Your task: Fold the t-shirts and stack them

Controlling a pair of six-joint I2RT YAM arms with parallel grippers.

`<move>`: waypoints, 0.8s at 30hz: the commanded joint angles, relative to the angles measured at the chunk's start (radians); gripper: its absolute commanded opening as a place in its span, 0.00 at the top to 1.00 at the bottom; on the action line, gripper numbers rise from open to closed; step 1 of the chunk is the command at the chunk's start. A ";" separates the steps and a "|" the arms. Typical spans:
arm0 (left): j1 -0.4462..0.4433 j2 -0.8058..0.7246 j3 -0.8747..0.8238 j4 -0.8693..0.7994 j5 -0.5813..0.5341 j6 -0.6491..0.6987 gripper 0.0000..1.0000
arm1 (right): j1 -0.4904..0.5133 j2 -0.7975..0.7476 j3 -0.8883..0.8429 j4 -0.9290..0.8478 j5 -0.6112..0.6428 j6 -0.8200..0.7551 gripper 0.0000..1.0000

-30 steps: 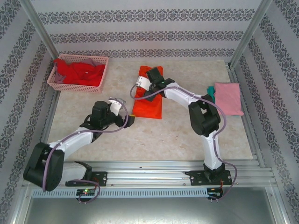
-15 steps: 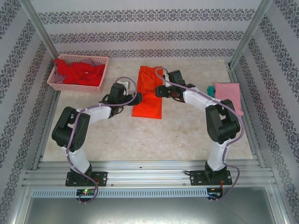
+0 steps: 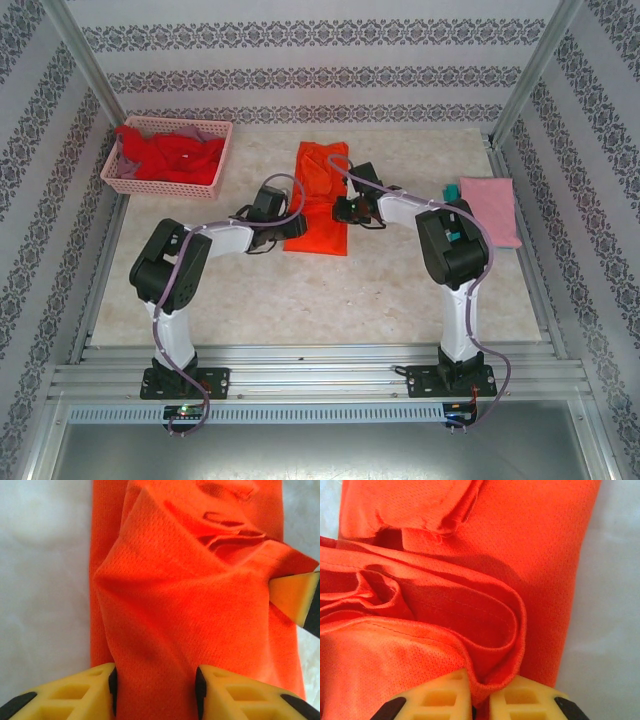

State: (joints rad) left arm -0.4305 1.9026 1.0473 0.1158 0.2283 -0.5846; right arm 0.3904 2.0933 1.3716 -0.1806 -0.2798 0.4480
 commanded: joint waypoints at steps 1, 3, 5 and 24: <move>-0.035 -0.058 -0.098 -0.002 0.012 -0.088 0.56 | 0.017 -0.070 -0.091 0.002 -0.021 0.015 0.87; -0.053 -0.085 -0.148 0.015 0.006 -0.122 0.55 | 0.026 -0.113 -0.154 0.013 -0.022 0.020 0.87; -0.078 -0.112 -0.196 0.020 -0.005 -0.154 0.55 | 0.038 -0.157 -0.212 0.022 -0.017 0.028 0.87; 0.006 -0.190 -0.080 -0.165 -0.003 -0.136 0.31 | 0.183 -0.526 -0.441 0.111 0.038 -0.540 0.34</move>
State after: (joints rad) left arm -0.4961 1.6901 0.9257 0.0216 0.1947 -0.7593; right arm 0.5156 1.6329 0.9768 -0.0917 -0.2119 0.2211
